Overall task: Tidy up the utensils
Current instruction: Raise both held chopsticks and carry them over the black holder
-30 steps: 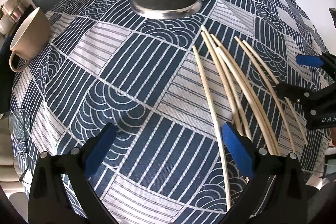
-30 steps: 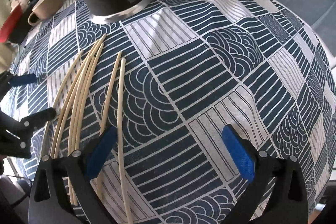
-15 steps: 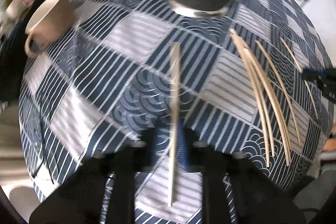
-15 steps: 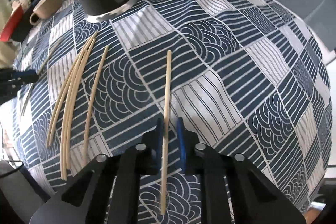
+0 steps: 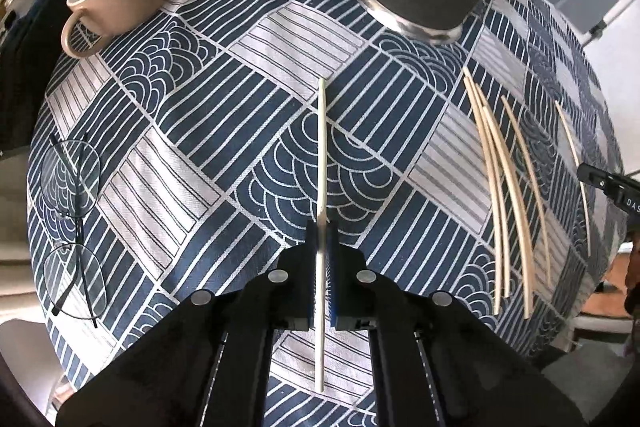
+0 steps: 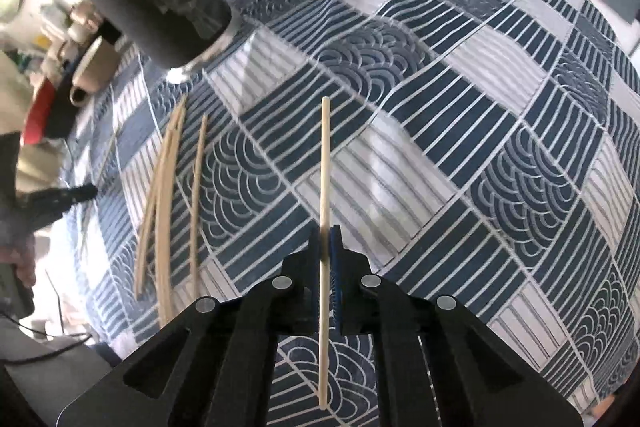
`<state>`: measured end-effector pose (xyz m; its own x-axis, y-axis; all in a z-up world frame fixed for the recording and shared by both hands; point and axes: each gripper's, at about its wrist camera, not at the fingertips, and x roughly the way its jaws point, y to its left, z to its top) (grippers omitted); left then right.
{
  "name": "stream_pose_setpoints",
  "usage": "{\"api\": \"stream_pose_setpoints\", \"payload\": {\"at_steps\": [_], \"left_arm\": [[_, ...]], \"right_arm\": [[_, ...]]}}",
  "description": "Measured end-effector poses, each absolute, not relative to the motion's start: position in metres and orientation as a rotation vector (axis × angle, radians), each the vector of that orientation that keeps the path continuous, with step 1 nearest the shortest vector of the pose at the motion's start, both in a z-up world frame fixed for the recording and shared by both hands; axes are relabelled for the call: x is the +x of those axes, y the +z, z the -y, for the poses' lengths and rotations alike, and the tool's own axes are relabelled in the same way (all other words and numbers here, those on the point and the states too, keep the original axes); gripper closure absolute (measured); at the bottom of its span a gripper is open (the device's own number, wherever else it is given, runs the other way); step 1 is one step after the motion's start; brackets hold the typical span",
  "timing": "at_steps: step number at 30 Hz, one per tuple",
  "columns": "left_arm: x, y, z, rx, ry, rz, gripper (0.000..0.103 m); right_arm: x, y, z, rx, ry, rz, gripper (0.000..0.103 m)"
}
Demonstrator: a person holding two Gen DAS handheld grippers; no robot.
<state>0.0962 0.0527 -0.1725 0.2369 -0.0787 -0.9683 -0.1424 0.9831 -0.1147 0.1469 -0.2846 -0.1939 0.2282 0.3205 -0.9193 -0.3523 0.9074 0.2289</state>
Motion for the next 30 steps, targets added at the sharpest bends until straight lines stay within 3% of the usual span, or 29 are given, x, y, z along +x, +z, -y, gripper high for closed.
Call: {"api": "stream_pose_setpoints", "payload": {"at_steps": [13, 30], "left_arm": [[0.118, -0.113, -0.08, -0.27, 0.064, -1.174, 0.098], [0.18, -0.019, -0.069, -0.226, 0.03, -0.964, 0.098]], "right_arm": [[0.184, -0.124, 0.283, 0.142, 0.508, -1.094, 0.098], [0.232, -0.038, 0.22, 0.12, 0.657, -0.918, 0.098]]}}
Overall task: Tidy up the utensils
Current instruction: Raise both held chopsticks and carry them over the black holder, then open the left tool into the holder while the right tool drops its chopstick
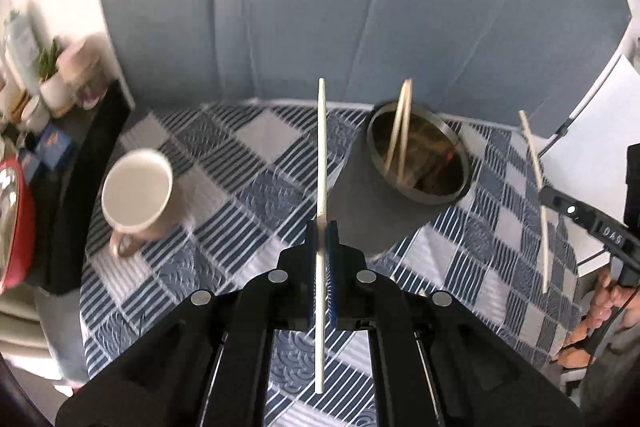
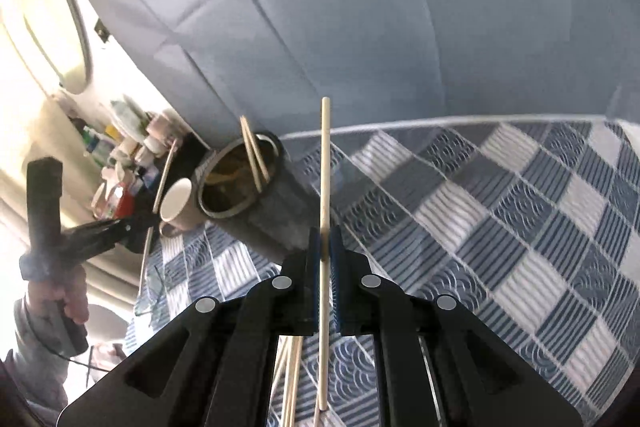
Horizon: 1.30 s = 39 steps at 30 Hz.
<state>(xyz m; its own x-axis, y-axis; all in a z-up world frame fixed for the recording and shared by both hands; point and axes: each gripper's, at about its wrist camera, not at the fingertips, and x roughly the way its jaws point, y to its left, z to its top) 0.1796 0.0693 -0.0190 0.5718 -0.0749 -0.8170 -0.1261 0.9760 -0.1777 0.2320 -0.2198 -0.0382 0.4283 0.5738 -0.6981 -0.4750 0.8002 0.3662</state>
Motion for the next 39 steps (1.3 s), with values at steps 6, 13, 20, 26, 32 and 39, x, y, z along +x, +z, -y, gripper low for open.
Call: {"api": "stream_pose_setpoints", "payload": {"at_steps": [6, 13, 20, 26, 32, 39], "left_arm": [[0.204, 0.008, -0.065, -0.241, -0.015, -0.896, 0.098], [0.242, 0.022, -0.054, -0.248, -0.078, -0.845, 0.098], [0.273, 0.019, -0.04, -0.293, -0.135, -0.818, 0.098], [0.287, 0.01, -0.037, -0.35, -0.175, -0.744, 0.098], [0.292, -0.002, -0.049, -0.375, -0.1, -0.658, 0.098], [0.293, -0.023, -0.054, -0.386, -0.088, -0.668, 0.098]], "right_arm": [[0.249, -0.012, 0.191, 0.086, 0.729, -0.849, 0.098], [0.275, 0.005, 0.153, 0.053, 0.774, -0.834, 0.098], [0.291, 0.005, 0.13, 0.072, 0.811, -0.827, 0.098], [0.303, 0.009, 0.116, 0.113, 0.86, -0.746, 0.098], [0.318, -0.001, 0.114, 0.216, 0.851, -0.669, 0.097], [0.331, -0.032, 0.111, 0.253, 0.835, -0.709, 0.097]]}}
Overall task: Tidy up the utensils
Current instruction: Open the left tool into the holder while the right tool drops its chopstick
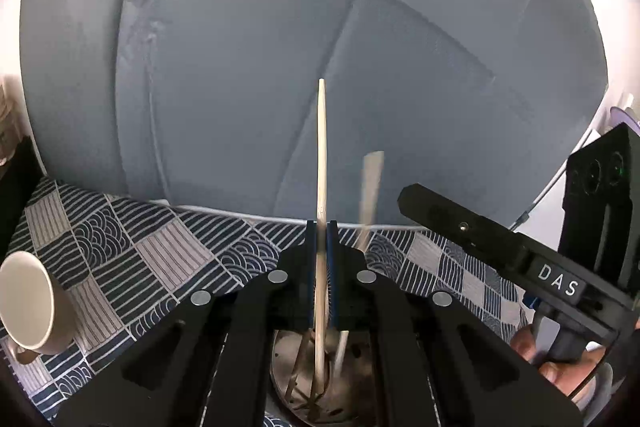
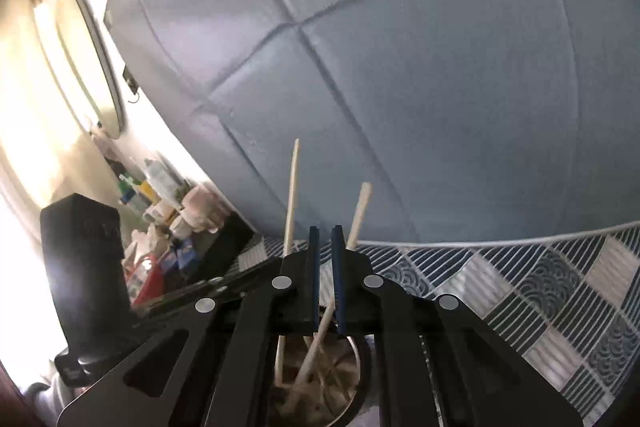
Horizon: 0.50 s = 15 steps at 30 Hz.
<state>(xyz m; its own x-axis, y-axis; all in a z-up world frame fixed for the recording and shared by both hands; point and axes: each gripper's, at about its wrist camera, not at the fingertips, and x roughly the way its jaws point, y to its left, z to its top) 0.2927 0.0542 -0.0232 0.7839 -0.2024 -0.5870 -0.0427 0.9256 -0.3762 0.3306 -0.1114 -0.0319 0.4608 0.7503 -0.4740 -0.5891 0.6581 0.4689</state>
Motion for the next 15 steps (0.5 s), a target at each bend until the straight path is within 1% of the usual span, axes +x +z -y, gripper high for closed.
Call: {"api": "stream_pose_setpoints", "payload": {"at_steps": [7, 11, 12, 15], "left_arm": [[0.278, -0.022, -0.055, -0.394, -0.104, -0.623, 0.098], [0.269, -0.018, -0.054, -0.37, -0.111, -0.607, 0.091], [0.267, -0.018, -0.053, -0.365, -0.107, -0.608, 0.088], [0.262, -0.016, -0.054, -0.365, -0.101, -0.608, 0.085]], "right_arm": [[0.321, -0.043, 0.118, 0.245, 0.833, -0.711, 0.095], [0.315, -0.038, 0.128, 0.255, 0.828, -0.688, 0.095], [0.314, -0.036, 0.13, 0.255, 0.827, -0.681, 0.094], [0.31, -0.032, 0.136, 0.266, 0.814, -0.674, 0.094]]}}
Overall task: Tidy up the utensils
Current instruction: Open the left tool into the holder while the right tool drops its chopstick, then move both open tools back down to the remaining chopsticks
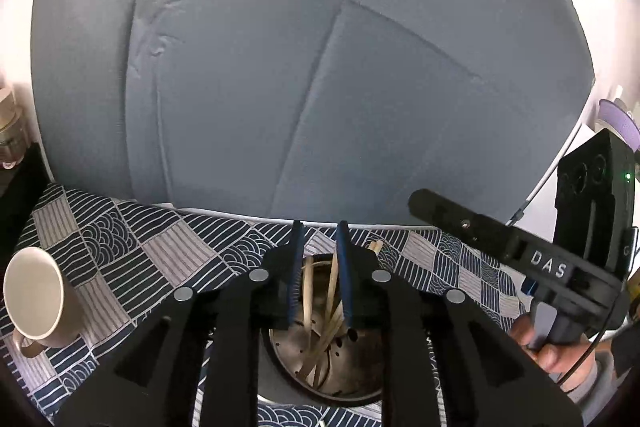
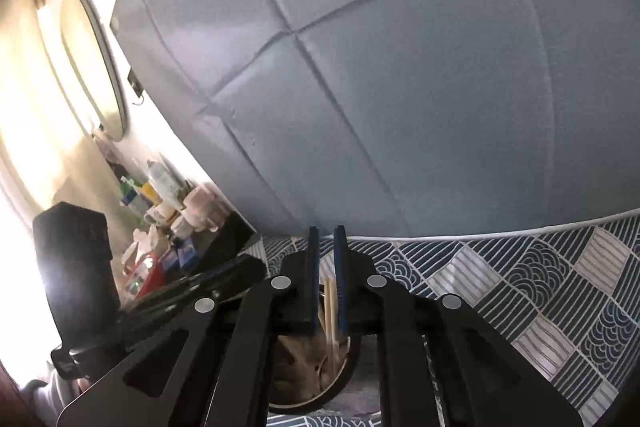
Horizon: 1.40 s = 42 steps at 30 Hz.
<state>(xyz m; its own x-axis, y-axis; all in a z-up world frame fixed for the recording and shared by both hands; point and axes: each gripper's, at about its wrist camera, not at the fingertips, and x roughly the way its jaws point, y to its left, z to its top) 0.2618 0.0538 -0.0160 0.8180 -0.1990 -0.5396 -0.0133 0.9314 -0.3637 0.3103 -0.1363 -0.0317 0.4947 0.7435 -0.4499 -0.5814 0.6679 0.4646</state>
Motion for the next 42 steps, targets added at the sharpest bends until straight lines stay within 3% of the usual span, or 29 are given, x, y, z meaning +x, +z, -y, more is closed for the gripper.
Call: {"api": "stream_pose_setpoints", "payload": {"at_steps": [3, 6, 9, 13, 17, 20, 27, 42], "left_arm": [[0.255, -0.013, -0.057, -0.371, -0.092, -0.599, 0.08], [0.25, -0.008, -0.061, -0.393, -0.088, -0.59, 0.077], [0.245, -0.006, -0.066, -0.441, -0.082, -0.582, 0.077], [0.236, -0.002, -0.071, -0.443, -0.043, -0.574, 0.072], [0.223, 0.003, -0.075, -0.462, -0.011, -0.562, 0.06], [0.215, 0.002, -0.076, -0.458, 0.018, -0.567, 0.043], [0.195, -0.007, -0.078, -0.424, 0.082, -0.601, 0.018], [0.164, -0.057, -0.07, -0.368, 0.116, -0.768, 0.007]], "right_arm": [[0.308, -0.029, 0.142, 0.274, 0.795, -0.679, 0.092], [0.302, -0.027, 0.149, 0.283, 0.777, -0.668, 0.061], [0.297, -0.025, 0.154, 0.283, 0.762, -0.669, 0.058], [0.288, -0.024, 0.16, 0.268, 0.733, -0.675, 0.039], [0.278, -0.022, 0.165, 0.249, 0.717, -0.68, 0.027], [0.272, -0.023, 0.169, 0.238, 0.695, -0.693, 0.02], [0.264, -0.03, 0.179, 0.183, 0.644, -0.738, 0.018], [0.245, -0.076, 0.183, 0.048, 0.6, -0.932, 0.016]]}}
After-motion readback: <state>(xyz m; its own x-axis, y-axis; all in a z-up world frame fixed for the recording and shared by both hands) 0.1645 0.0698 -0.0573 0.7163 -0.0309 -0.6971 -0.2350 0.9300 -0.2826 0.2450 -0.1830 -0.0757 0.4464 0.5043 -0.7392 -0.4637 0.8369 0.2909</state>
